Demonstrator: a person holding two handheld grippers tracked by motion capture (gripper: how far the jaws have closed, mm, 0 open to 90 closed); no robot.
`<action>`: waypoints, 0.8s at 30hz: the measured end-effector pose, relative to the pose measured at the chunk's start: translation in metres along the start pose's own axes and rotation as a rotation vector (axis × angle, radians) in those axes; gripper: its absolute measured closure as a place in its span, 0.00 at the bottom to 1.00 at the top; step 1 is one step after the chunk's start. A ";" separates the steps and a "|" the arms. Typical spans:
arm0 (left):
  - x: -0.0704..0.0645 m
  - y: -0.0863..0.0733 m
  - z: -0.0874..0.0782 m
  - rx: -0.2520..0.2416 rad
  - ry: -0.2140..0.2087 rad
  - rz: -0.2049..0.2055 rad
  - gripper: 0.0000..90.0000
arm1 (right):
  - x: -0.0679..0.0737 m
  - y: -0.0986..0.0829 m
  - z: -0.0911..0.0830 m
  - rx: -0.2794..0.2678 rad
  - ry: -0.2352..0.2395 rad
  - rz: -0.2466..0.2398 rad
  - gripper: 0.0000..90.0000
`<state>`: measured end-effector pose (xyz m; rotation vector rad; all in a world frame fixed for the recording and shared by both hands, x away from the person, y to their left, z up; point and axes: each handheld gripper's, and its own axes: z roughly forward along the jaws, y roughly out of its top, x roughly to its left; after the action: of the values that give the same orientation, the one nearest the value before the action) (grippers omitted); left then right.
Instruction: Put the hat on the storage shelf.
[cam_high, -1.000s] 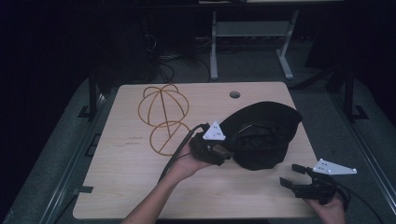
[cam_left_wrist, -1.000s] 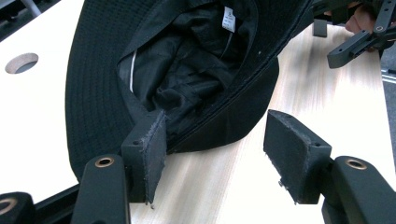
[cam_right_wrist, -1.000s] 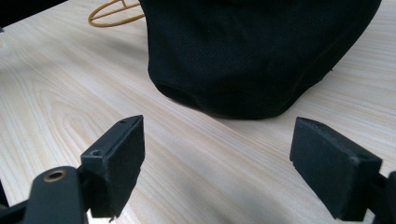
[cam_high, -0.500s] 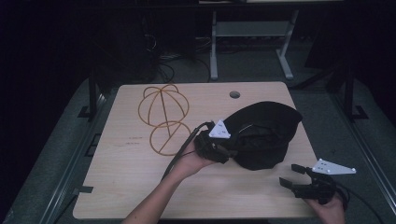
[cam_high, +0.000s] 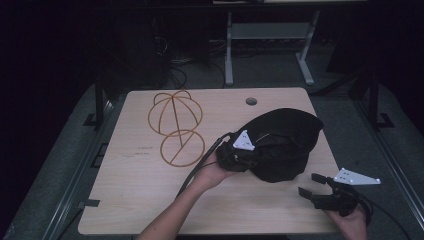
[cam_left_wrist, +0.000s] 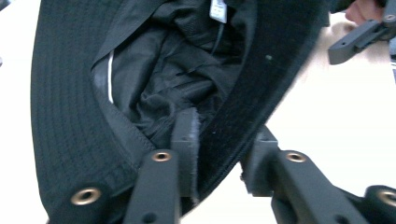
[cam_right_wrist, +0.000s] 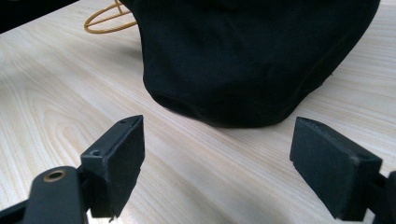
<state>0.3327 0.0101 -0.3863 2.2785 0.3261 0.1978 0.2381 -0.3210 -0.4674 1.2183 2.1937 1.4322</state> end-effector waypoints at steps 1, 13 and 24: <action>-0.001 0.000 0.000 -0.008 -0.004 0.003 0.83 | 0.000 0.000 0.000 -0.001 0.001 0.002 0.19; -0.006 0.004 -0.020 -0.121 -0.077 -0.010 0.96 | 0.001 0.026 0.000 -0.093 0.003 -0.012 0.19; -0.005 0.005 -0.034 -0.179 -0.127 -0.039 0.96 | 0.000 0.057 0.028 -0.101 0.054 -0.010 0.19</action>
<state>0.3209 0.0295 -0.3601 2.0952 0.2755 0.0594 0.2836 -0.2937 -0.4324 1.1464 2.1306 1.5689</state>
